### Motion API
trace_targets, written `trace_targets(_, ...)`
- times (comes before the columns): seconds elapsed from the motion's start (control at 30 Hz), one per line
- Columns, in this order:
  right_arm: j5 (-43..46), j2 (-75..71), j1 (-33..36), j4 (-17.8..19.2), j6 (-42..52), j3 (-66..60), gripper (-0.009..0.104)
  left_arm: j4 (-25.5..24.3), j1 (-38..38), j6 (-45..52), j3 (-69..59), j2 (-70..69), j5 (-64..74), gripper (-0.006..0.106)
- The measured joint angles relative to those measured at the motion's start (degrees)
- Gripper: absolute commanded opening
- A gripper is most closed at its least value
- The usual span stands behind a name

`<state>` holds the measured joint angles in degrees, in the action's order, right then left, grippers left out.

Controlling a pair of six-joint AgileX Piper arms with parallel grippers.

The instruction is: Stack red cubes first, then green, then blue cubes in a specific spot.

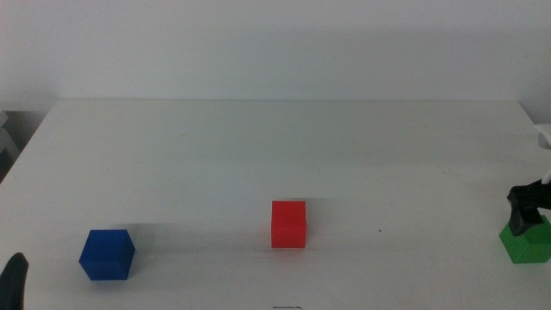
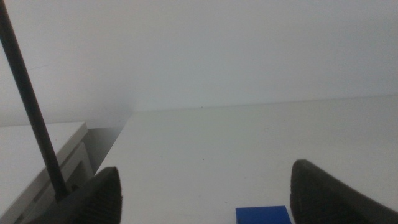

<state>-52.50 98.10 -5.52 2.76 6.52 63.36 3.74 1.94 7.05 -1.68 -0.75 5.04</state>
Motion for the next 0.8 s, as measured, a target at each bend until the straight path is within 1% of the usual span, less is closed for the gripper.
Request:
trace_targets(0.1, 1.2, 1.74, 0.0, 0.0, 0.0, 0.0, 0.09, 0.0, 0.0, 0.0, 0.0, 0.0, 0.0, 0.092)
trace_targets(0.17, 1.63, 2.94, 0.0, 0.0, 0.0, 0.0, 0.086, 0.0, 0.0, 0.0, 0.0, 0.0, 0.0, 0.092)
trace_targets(0.23, 1.95, 3.95, 0.0, -0.05, 0.0, 0.0, 0.079, 0.0, 0.0, 0.0, 0.0, 0.0, 0.0, 0.092)
trace_targets(0.27, 2.02, 4.39, 0.0, -0.21, 0.0, 0.0, 0.073, 0.0, 0.0, 0.0, 0.0, 0.0, 0.0, 0.092)
trace_targets(0.33, 2.18, 5.06, 0.0, -0.34, 0.0, 0.0, 0.061, 0.0, 0.0, 0.0, 0.0, 0.0, 0.0, 0.092)
trace_targets(0.43, 2.25, 5.75, 0.0, -0.35, -0.1, 0.0, 0.034, 0.0, 0.0, 0.0, 0.0, 0.0, 0.0, 0.092)
trace_targets(0.5, 2.16, 5.88, 0.13, -0.26, -1.46, 0.0, 0.013, 0.0, 0.0, 0.0, 0.0, 0.0, 0.0, 0.092)
trace_targets(0.53, 1.96, 5.74, 0.41, 0.47, -2.5, 0.0, 0.002, 0.0, 0.0, 0.0, 0.0, 0.0, 0.0, 0.092)
trace_targets(0.57, 1.25, 5.37, 1.0, 1.5, -4.09, 0.0, -0.002, 0.0, 0.0, 0.0, 0.0, 0.0, 0.0, 0.092)
trace_targets(0.63, -2.12, 3.67, 3.33, 3.4, -8.57, 0.63, -0.001, 0.0, 0.0, 0.0, 0.0, 0.0, 0.0, 0.092)
trace_targets(0.73, -9.43, -0.03, 9.14, 5.81, -21.02, 4.17, -0.001, 0.0, 0.0, 0.0, 0.0, 0.0, 0.0, 0.092)
trace_targets(0.8, -14.39, -1.93, 14.74, 7.15, -29.21, 8.8, -0.001, 0.0, 0.0, 0.0, 0.0, 0.0, 0.0, 0.092)
